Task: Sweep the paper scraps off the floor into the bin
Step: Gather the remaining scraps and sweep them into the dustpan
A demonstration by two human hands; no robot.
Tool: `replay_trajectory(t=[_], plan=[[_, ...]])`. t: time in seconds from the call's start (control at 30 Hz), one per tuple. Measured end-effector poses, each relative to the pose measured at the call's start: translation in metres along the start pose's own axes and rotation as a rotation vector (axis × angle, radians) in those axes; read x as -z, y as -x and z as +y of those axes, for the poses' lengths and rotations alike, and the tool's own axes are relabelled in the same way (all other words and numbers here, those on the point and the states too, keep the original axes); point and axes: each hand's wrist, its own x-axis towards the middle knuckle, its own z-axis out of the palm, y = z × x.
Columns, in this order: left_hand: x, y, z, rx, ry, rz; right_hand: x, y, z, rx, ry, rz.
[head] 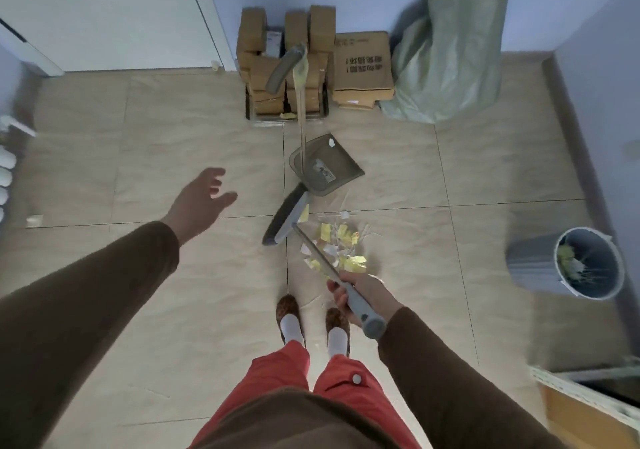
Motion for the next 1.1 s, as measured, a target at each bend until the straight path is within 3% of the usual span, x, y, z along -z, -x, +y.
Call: replay_trajectory(t=[0.2,0.33,0.5,0.6,0.73,0.87,0.97,1.1], plan=[[0.027,-0.105,0.121,-0.141,0.199,0.186,0.011,0.083,0.031,0.017,-0.132,0.102],[0.026,-0.150,0.165,-0.097,0.095,0.107,0.020,0.122,0.038,0.037,-0.322,0.058],[0.012,-0.191,0.183,-0.040,0.045,-0.112,0.036,0.152,0.035,0.107,-0.404,-0.069],[0.006,-0.197,0.195,-0.005,0.023,-0.088,0.039,0.169,0.028,0.151,-0.399,-0.081],[0.000,-0.197,0.202,0.059,0.173,-0.041,0.056,0.187,0.012,0.219,-0.348,-0.054],[-0.011,-0.162,0.200,0.169,0.252,-0.120,0.086,0.199,-0.017,0.318,-0.157,0.109],[-0.014,-0.119,0.181,0.199,0.215,-0.216,0.112,0.191,-0.044,0.381,0.163,0.244],[-0.004,-0.029,0.143,0.073,0.083,0.025,0.148,0.158,-0.086,0.500,0.667,0.395]])
